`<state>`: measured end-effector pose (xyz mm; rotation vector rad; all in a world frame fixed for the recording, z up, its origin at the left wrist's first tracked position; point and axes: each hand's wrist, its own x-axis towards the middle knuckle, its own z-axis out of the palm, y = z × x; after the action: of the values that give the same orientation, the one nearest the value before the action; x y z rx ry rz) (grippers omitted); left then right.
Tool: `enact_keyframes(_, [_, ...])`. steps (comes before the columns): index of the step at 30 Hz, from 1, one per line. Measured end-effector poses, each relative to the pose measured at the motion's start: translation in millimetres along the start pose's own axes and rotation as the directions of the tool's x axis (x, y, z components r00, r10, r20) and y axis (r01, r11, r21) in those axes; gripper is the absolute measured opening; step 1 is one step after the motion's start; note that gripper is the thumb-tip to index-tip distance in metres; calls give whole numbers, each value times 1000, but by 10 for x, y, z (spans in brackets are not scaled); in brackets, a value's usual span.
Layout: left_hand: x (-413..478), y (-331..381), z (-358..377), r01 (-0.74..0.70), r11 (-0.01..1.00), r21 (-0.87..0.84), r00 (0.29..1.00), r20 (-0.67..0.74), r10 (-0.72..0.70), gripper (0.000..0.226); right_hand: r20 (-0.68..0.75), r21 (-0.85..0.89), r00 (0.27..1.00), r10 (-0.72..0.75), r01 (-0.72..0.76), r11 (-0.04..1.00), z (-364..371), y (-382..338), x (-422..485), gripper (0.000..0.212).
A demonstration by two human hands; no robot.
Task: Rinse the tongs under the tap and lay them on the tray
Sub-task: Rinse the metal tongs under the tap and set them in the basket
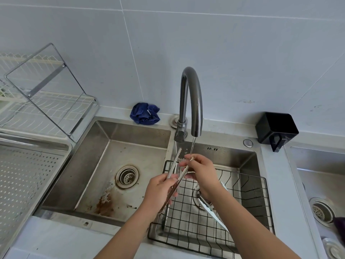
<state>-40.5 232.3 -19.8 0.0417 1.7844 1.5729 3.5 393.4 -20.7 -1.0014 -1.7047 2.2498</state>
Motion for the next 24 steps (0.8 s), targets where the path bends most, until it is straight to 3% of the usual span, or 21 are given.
enact_keyframes(5, [-32, -15, 37, 12, 994, -106, 1000, 18, -10, 20, 41, 29, 999, -9, 8, 1000, 7, -69, -4, 23])
enact_keyframes(8, [-10, 5, 59, -6, 991, -137, 1000, 6, 7, 23, 166, 139, 986, -2, -22, 990, 23, -70, -32, 5])
enact_keyframes(13, [40, 19, 112, 2, 999, -51, 999, 47, 1, 29, 125, 197, 992, 28, -52, 979, 82, -174, -46, 44])
enact_keyframes(16, [114, 50, 218, 15, 1000, -11, 999, 43, -14, 35, 203, 288, 979, 5, -64, 955, 132, -185, -97, 33])
enact_keyframes(20, [258, 97, 328, 21, 997, -79, 999, -44, -25, 38, 199, 78, 979, -50, 35, 996, 177, -90, -225, 12])
enact_keyframes(24, [295, 82, 359, 22, 982, -189, 997, -67, -35, 38, 134, -13, 987, -92, 95, 995, 63, -190, -200, 13])
